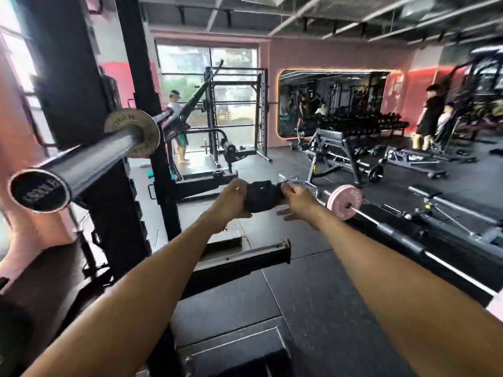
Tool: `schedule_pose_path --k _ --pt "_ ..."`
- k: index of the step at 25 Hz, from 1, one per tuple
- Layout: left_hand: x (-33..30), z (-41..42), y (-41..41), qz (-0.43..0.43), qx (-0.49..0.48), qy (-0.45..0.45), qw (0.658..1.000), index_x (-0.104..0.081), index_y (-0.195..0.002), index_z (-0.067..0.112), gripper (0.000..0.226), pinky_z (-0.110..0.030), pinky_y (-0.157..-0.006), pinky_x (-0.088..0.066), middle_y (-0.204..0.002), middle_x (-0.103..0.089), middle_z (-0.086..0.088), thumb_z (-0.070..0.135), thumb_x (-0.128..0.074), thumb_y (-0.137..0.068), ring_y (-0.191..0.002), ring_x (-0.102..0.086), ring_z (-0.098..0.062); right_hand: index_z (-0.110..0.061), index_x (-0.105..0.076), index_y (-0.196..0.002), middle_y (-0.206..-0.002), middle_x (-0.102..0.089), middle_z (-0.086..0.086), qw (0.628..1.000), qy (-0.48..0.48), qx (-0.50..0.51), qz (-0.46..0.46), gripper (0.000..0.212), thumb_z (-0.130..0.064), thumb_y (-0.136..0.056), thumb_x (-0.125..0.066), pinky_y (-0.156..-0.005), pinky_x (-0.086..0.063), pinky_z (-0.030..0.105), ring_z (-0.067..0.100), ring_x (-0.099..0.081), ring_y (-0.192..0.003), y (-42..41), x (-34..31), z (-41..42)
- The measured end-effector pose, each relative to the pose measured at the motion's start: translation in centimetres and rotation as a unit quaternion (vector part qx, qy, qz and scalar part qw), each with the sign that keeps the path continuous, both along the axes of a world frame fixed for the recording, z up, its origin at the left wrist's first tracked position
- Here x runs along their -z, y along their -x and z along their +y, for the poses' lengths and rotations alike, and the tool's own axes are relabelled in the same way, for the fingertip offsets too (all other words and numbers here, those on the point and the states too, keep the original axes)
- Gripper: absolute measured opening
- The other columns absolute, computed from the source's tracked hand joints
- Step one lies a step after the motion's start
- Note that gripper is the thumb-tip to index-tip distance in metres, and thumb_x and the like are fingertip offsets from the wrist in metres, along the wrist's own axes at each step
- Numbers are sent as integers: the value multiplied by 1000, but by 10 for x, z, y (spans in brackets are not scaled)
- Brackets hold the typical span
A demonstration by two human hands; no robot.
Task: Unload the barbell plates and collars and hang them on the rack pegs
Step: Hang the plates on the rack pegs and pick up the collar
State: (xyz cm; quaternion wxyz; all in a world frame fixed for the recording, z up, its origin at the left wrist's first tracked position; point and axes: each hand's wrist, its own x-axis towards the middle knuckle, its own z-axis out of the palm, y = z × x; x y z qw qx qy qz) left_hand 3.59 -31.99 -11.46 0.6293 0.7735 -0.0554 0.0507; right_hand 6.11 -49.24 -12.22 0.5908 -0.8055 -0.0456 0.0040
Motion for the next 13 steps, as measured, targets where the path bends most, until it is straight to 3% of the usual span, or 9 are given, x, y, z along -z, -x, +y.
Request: schedule_pose_path --k 3,5,8,11,13 --pt "-45 4 49 -17 -9 38 999 -52 -86 17 23 -45 -78 -58 -88 -58 -7 20 -40 -105 -74 -60 -17 -14 -49 -121 -98 -65 12 999 -37 -7 -28 28 -33 -103 -37 -74 -55 40 25 -65 -66 55 -48 6" --pt "-67 9 75 -19 -9 38 999 -58 -93 12 20 -45 -79 -59 -95 -65 -11 27 -49 -102 -81 -66 -21 -5 -49 -125 -86 -64 15 998 -45 -19 -42 35 -30 -103 -39 -79 -54 47 32 -65 -69 85 -72 9" --pt "-94 13 119 -26 -11 26 999 -66 -106 7 30 -34 -67 -59 -95 -72 -9 34 -57 -96 -77 -70 -21 3 -45 -130 -97 -65 34 996 -47 -48 -52 45 -32 -103 -39 -83 -56 48 44 -67 -87 131 -98 12" --pt "-112 21 167 -34 -39 13 999 -71 -111 11 34 -37 -67 -60 -104 -72 -17 36 -66 -88 -87 -71 -29 1 -46 -129 -91 -65 32 994 -67 -81 -44 46 -36 -102 -39 -74 -58 40 36 -67 -73 178 -116 19" --pt "-116 28 202 -32 -65 -9 997 -72 -110 14 54 -39 -69 -60 -109 -70 -20 50 -73 -70 -92 -71 -31 3 -47 -127 -98 -64 33 991 -64 -107 -41 50 -39 -101 -41 -67 -60 37 33 -67 -68 204 -123 27"
